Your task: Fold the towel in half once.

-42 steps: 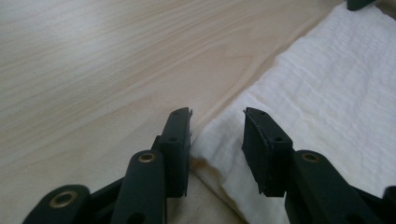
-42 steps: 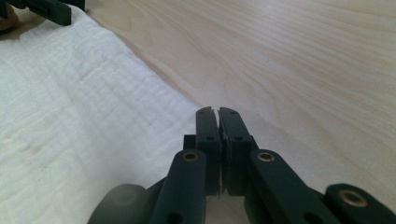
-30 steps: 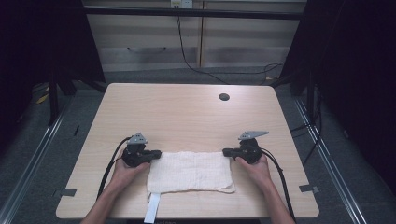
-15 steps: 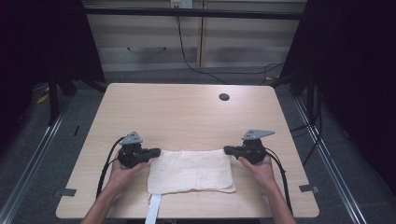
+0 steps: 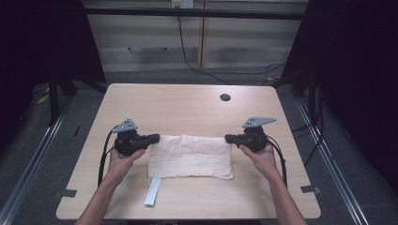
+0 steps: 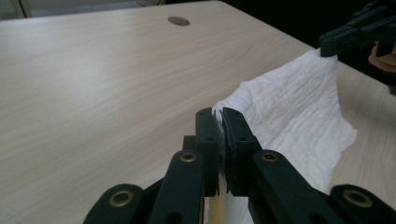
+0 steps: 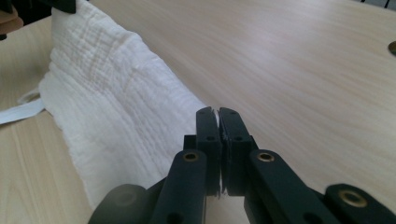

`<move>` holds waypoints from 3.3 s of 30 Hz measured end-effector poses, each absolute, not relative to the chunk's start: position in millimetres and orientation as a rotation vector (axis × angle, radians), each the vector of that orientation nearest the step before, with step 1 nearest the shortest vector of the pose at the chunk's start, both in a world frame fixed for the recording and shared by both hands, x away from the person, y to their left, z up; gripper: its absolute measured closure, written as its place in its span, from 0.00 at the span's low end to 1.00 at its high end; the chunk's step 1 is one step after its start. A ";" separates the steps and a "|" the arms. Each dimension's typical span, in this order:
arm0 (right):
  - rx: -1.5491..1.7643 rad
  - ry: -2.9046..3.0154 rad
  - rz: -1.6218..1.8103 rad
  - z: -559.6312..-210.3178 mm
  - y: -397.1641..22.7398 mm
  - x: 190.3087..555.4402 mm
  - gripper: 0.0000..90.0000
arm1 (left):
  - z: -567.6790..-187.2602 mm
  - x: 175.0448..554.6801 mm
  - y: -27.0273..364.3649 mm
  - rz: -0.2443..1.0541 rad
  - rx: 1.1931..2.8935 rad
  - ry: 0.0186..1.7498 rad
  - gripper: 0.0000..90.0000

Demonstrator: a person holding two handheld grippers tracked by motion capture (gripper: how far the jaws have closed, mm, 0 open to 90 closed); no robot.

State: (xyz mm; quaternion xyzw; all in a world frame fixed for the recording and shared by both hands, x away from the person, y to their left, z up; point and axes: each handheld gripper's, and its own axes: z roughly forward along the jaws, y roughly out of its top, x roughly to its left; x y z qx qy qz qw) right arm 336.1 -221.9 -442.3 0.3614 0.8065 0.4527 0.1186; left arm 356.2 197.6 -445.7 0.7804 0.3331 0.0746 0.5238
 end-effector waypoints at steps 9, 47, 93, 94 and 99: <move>1.065 2.372 1.294 -450.9 -216.3 342.4 0.98 | -468.2 357.1 197.7 0.167 1.888 0.864 0.96; 1.005 2.665 1.246 -500.6 -194.0 268.6 0.98 | -474.2 353.7 193.8 0.178 1.862 0.900 0.96; 1.132 2.521 1.065 -496.6 -206.7 299.4 0.98 | -499.3 261.7 171.2 0.145 2.223 0.536 0.95; 1.129 2.517 1.054 -496.4 -208.3 299.3 0.98 | -500.5 262.5 171.4 0.143 2.211 0.541 0.96; 1.164 2.494 1.067 -496.8 -218.7 296.2 0.98 | -501.6 268.6 172.2 0.165 2.210 0.552 0.96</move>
